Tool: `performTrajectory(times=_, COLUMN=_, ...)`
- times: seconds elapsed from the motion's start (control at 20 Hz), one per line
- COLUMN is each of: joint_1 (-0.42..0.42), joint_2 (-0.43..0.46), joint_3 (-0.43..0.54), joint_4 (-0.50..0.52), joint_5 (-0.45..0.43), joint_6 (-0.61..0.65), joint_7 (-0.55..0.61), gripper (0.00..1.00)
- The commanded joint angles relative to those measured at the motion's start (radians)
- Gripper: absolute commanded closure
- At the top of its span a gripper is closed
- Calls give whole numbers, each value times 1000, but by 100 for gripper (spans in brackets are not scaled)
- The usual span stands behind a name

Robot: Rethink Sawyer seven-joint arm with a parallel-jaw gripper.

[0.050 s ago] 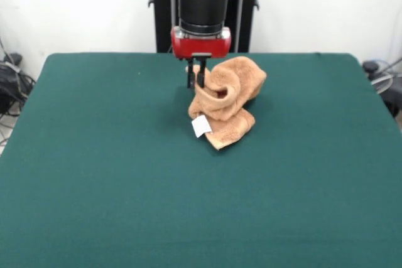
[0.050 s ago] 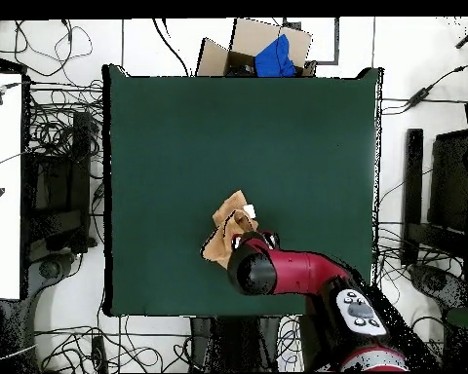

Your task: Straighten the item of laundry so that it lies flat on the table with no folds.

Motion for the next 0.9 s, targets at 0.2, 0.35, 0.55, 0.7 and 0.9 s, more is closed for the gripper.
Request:
performTrajectory(times=0.2, joint_1=28, joint_2=12, joint_3=-23, joint_4=-43, joint_5=-63, joint_6=-7, joint_7=96, gripper=100)
performTrajectory(times=0.35, joint_1=27, joint_2=15, joint_3=-25, joint_4=-35, joint_5=-60, joint_6=-19, joint_7=107, gripper=100)
performTrajectory(times=0.55, joint_1=22, joint_2=13, joint_3=-17, joint_4=-37, joint_5=-58, joint_6=-17, joint_7=104, gripper=100)
performTrajectory(times=0.7, joint_1=17, joint_2=1, joint_3=-12, joint_4=-27, joint_5=-53, joint_6=-6, joint_7=104, gripper=100)
performTrajectory(times=0.9, joint_1=13, joint_2=-39, joint_3=-9, joint_4=-16, joint_5=-40, joint_6=35, joint_7=97, gripper=100)
